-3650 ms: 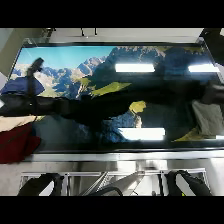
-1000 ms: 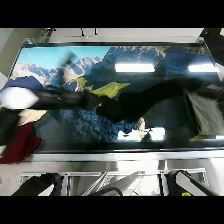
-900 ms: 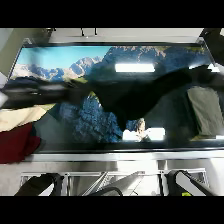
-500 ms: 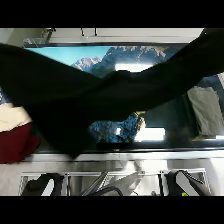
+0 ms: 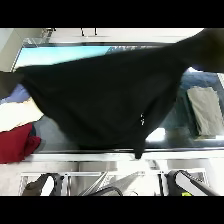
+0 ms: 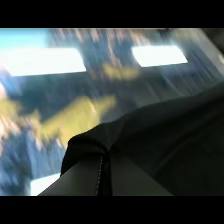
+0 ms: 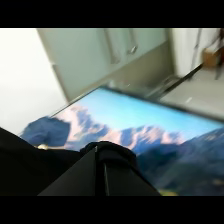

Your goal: Fold the shirts.

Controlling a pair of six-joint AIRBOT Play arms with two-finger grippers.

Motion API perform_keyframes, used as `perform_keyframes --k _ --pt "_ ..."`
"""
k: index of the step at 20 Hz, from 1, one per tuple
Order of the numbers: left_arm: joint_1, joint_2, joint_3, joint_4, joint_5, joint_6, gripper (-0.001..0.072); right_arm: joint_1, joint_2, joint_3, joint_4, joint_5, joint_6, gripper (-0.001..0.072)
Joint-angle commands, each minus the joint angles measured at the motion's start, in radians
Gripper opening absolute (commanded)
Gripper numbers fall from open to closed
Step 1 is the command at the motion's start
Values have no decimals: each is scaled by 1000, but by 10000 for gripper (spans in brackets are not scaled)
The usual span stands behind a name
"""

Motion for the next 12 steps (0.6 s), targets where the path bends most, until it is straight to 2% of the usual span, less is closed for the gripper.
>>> perform_keyframes --k 1,3,4,7,9,10,11,12 --pt "-84 -204 -113 -11 96 93 15 242 -201 -152 -126 -191 -99 18" --pt "-127 -348 -126 34 224 112 15 349 -360 -166 -243 -410 -104 18" --pt "-140 -423 -115 63 263 111 15 370 -442 -166 -241 -486 -103 18" --pt "-164 -649 -32 56 267 111 15 370 -615 -166 -89 -552 -114 19" --pt "-190 -760 50 57 258 110 16 358 -645 -165 -58 -596 -138 21" --pt "-201 -800 88 57 245 108 18 349 -643 -164 -58 -602 -138 100" --pt "-211 -837 133 58 219 107 132 332 -634 -164 -60 -600 -137 274" --pt "-212 -864 176 58 182 105 662 310 -617 -164 -68 -582 -137 299"
